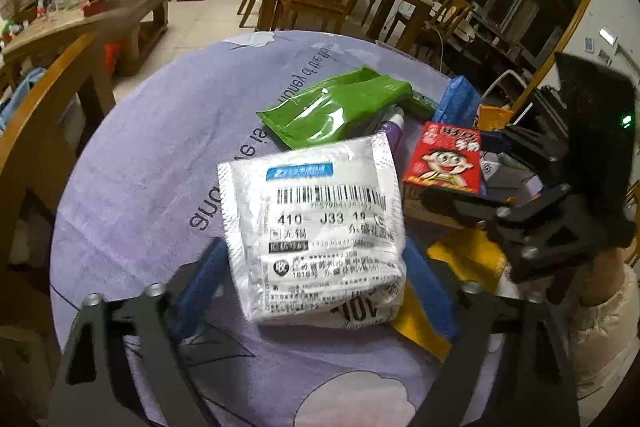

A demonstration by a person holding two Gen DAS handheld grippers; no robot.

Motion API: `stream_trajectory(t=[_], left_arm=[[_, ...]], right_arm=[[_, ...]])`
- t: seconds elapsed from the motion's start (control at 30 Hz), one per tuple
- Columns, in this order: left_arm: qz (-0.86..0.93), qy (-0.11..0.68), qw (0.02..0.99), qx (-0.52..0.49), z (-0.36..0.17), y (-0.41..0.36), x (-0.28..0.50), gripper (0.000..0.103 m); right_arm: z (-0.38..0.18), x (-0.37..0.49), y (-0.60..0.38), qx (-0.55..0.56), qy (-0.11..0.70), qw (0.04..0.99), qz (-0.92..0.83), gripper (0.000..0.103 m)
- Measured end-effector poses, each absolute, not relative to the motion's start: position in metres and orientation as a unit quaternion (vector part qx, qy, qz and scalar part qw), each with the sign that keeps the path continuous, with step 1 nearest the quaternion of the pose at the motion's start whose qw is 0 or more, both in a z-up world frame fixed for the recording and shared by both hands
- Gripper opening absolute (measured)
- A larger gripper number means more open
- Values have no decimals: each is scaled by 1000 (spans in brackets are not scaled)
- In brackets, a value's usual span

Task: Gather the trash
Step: 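Grasp the white barcode courier bag with the left tool while the right tool grasps the red Wangzai milk carton, then carry the courier bag and red carton to the black bin and release both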

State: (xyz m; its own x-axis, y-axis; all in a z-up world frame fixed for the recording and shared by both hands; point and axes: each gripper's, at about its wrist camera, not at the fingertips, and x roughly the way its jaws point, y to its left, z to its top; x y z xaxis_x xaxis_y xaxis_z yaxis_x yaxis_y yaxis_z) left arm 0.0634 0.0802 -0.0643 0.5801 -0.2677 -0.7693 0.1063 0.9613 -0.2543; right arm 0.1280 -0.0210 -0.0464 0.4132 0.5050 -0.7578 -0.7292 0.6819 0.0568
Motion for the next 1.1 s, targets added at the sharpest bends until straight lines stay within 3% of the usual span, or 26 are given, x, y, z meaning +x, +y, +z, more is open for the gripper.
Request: stream_trajectory(t=[0.27, 0.6, 1.1], left_arm=[[-112, 427, 891, -108, -58, 83, 57, 64], [-134, 349, 924, -77, -12, 36, 34, 64], [-243, 279, 929, -7, 23, -90, 31, 64]], right_arm=[[-23, 104, -48, -70, 367, 856, 358, 90], [9, 73, -133, 61, 305, 894, 324, 90], [24, 33, -284, 138, 235, 940, 207, 90]])
